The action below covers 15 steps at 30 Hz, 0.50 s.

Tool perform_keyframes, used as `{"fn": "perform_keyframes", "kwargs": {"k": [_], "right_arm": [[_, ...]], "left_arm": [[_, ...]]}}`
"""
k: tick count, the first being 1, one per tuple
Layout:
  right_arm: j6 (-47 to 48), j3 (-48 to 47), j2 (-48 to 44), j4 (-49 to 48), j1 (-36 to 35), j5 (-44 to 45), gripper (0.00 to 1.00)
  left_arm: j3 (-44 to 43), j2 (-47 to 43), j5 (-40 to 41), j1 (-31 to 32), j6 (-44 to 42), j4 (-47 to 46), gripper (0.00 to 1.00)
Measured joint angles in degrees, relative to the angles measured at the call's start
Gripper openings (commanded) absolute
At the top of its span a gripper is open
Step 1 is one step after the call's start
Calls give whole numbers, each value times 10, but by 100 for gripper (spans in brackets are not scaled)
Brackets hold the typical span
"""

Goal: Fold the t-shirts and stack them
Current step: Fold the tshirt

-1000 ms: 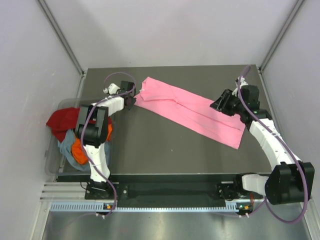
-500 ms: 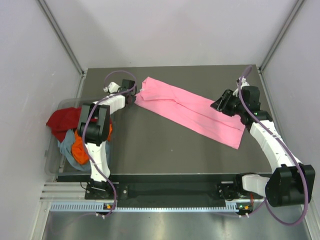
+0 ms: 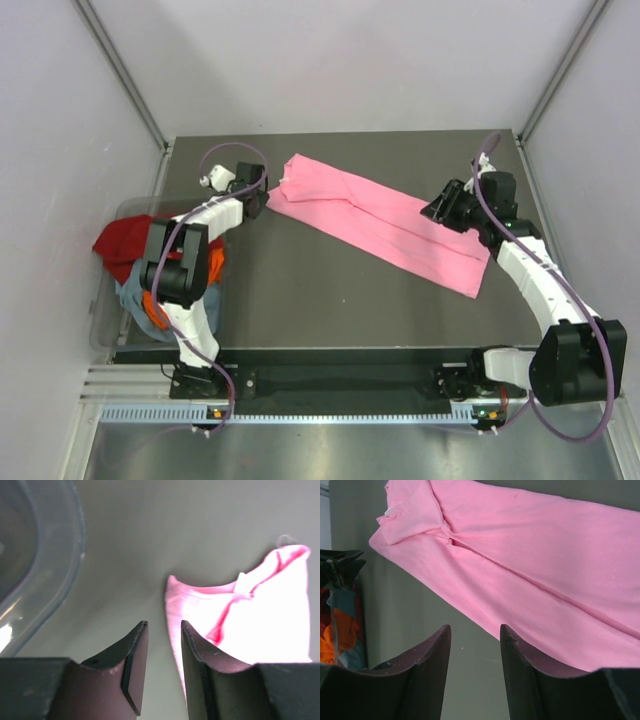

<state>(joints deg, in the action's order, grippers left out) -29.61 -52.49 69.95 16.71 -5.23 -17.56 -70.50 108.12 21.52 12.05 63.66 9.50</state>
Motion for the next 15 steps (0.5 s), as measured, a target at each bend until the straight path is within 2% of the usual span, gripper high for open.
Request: {"fn": "perform_keyframes", "kwargs": {"k": [7, 15], "right_arm": [[0, 2, 1, -13, 0, 6, 45], [0, 5, 1, -13, 0, 16, 44]], "left_arm": [[1, 29, -24, 0, -1, -26, 36], [-38, 73, -25, 4, -1, -19, 27]]}}
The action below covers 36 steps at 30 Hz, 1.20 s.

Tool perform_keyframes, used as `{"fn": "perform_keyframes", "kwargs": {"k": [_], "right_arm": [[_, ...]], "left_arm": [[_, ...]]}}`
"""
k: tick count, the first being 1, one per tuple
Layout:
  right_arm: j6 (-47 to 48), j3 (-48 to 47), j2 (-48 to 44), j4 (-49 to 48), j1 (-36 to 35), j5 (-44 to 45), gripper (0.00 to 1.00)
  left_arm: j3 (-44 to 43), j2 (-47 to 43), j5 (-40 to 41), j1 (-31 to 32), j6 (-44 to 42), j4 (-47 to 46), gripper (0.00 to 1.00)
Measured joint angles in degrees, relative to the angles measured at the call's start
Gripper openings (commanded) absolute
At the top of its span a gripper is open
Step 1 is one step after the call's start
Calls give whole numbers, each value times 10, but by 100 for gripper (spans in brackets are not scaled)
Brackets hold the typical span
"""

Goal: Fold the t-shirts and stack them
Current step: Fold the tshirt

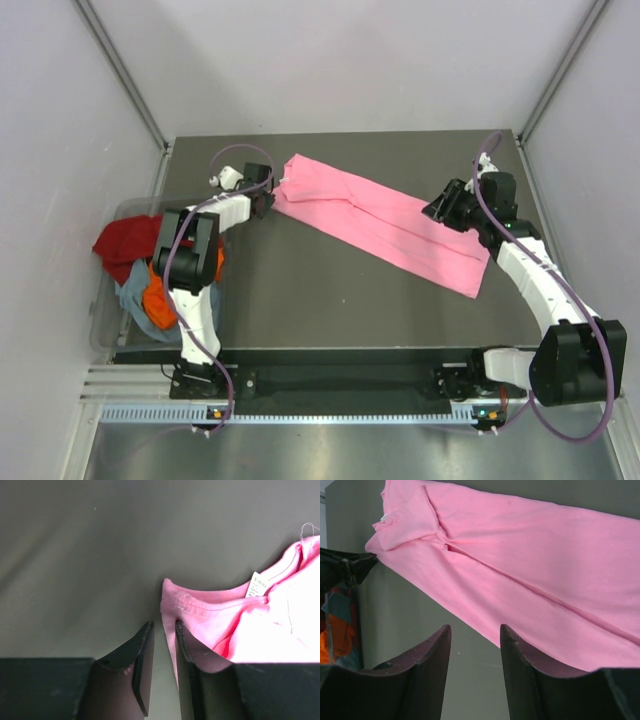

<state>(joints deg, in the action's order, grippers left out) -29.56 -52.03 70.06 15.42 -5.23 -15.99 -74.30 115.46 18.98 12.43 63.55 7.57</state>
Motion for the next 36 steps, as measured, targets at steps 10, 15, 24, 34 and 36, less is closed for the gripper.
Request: {"fn": "perform_keyframes", "kwargs": {"k": [10, 15, 24, 34, 36], "right_arm": [[0, 0, 1, -2, 0, 1, 44], [-1, 3, 3, -11, 0, 1, 45], [-1, 3, 5, -14, 0, 0, 44], [0, 7, 5, -16, 0, -1, 44], [0, 7, 6, -18, 0, -1, 44]], "left_arm": [[15, -19, 15, 0, -8, 13, 40], [28, -55, 19, 0, -14, 11, 45], [35, -66, 16, 1, -16, -22, 45], [-12, -1, 21, 2, -6, 18, 31], [-19, 2, 25, 3, -6, 28, 28]]}}
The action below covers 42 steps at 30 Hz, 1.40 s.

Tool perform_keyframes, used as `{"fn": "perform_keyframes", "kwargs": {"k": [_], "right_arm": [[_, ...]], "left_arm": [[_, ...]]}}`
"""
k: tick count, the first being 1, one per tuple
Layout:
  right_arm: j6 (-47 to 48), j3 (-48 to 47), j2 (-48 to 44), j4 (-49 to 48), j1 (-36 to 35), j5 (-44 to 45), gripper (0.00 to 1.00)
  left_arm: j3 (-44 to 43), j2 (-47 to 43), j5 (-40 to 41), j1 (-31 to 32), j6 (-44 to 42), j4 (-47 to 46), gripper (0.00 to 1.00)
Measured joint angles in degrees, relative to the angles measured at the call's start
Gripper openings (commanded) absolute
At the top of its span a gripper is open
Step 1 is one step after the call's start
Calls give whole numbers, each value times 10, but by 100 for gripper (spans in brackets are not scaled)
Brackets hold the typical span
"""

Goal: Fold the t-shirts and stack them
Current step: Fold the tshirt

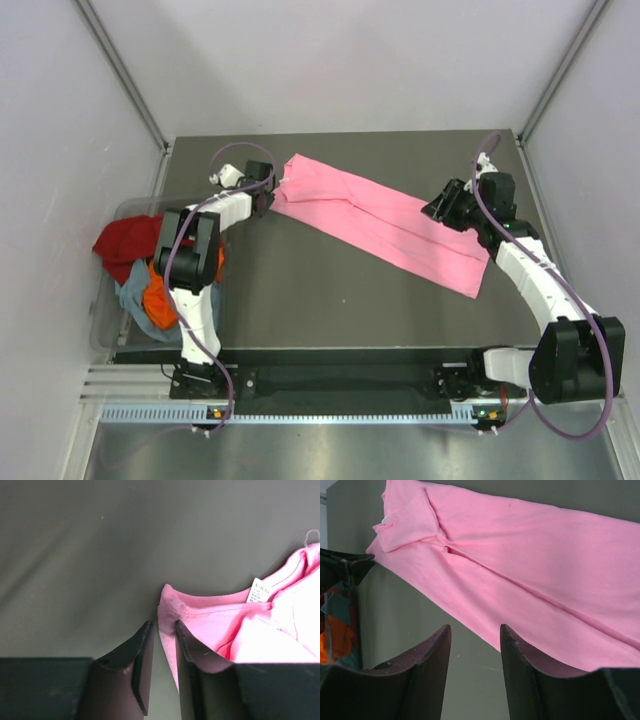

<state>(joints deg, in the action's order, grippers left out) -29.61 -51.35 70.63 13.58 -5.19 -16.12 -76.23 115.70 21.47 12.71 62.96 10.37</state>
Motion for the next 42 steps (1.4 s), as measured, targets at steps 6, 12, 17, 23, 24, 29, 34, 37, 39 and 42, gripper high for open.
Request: {"fn": "perform_keyframes", "kwargs": {"k": [6, 12, 17, 23, 24, 29, 34, 37, 39, 42], "right_arm": [[0, 0, 4, -5, 0, -2, 44], [-5, -1, 12, -8, 0, -3, 45], [-15, -14, 31, -12, 0, -7, 44], [-26, -36, 71, -39, 0, -10, 44], [-29, -40, 81, -45, 0, -10, 44], [-34, -52, 131, -63, 0, -11, 44], [-6, -77, 156, -23, -1, 2, 42], [18, -96, 152, 35, -10, 40, 41], [37, -98, 139, 91, -28, 83, 41], [52, -98, 112, 150, -89, 128, 40]], "left_arm": [[-45, 31, 10, 2, -4, 31, 20], [-96, 61, 16, 2, -21, 44, 0], [-136, 90, 26, 2, -37, 43, 0], [-251, 170, 39, 0, -59, 37, 0], [-276, 186, 39, -2, -63, 37, 0], [-388, 262, 33, -10, -78, 28, 0], [-426, 286, 9, -19, -97, 21, 6], [-426, 286, -10, -21, -110, 16, 24], [-424, 283, -26, -23, -117, 14, 33], [-405, 265, -49, -25, -123, 15, 39]]}}
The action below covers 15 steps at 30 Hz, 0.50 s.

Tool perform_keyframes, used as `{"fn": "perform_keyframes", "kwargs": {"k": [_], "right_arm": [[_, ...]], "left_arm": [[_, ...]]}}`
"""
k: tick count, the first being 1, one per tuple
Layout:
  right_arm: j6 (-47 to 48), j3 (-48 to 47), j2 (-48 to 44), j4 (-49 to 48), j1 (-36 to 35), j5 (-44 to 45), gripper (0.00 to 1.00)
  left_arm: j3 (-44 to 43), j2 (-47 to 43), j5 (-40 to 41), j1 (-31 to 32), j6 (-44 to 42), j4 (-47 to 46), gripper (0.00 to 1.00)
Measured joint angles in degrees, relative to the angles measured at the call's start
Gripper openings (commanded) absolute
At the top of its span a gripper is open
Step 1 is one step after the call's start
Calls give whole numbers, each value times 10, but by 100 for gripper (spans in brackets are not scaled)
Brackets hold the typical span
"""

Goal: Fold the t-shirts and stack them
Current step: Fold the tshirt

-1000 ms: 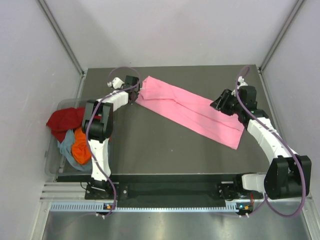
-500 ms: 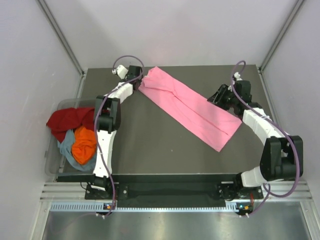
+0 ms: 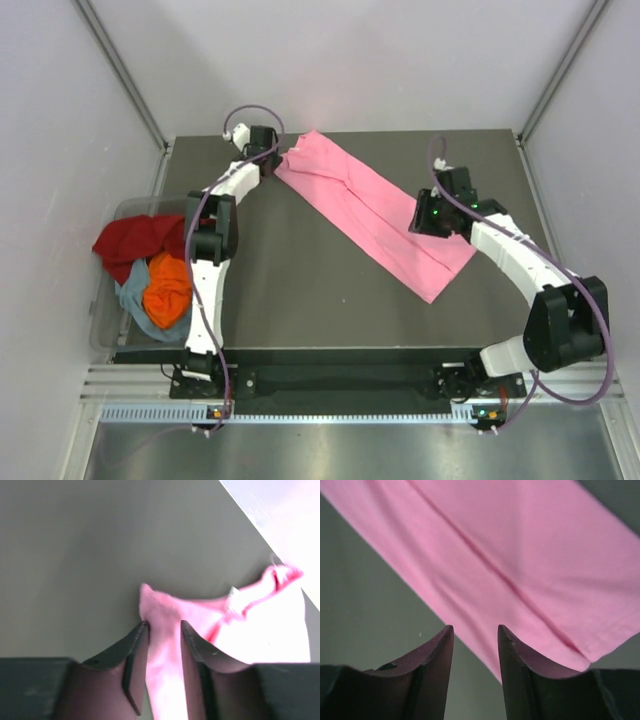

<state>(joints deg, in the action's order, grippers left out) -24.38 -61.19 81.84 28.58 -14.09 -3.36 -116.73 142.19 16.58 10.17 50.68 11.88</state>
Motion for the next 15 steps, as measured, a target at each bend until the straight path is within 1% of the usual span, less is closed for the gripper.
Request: {"fn": "perform_keyframes", "kwargs": {"k": [1, 2, 3, 4, 7, 11, 13, 15], "right_arm": [[5, 0, -7, 17, -21, 14, 39], [10, 0, -12, 34, -41, 25, 37], [14, 0, -15, 53, -62, 36, 37], [16, 2, -16, 70, -80, 48, 37], [17, 21, -17, 103, -124, 82, 35], [17, 55, -14, 137, -160, 103, 35], [18, 67, -6, 148, -166, 109, 35], [19, 79, 4, 157, -170, 115, 35]], "left_arm": [[9, -10, -8, 0, -2, 2, 42], [27, -28, -18, 0, -5, 2, 42], [45, -49, -27, 0, -7, 6, 43], [67, -71, -36, 0, -8, 7, 50], [131, -150, -64, 0, -11, 12, 56], [200, -265, -108, 0, -16, 21, 59], [230, -322, -128, 0, -20, 29, 60], [282, -394, -150, 0, -27, 28, 60]]}}
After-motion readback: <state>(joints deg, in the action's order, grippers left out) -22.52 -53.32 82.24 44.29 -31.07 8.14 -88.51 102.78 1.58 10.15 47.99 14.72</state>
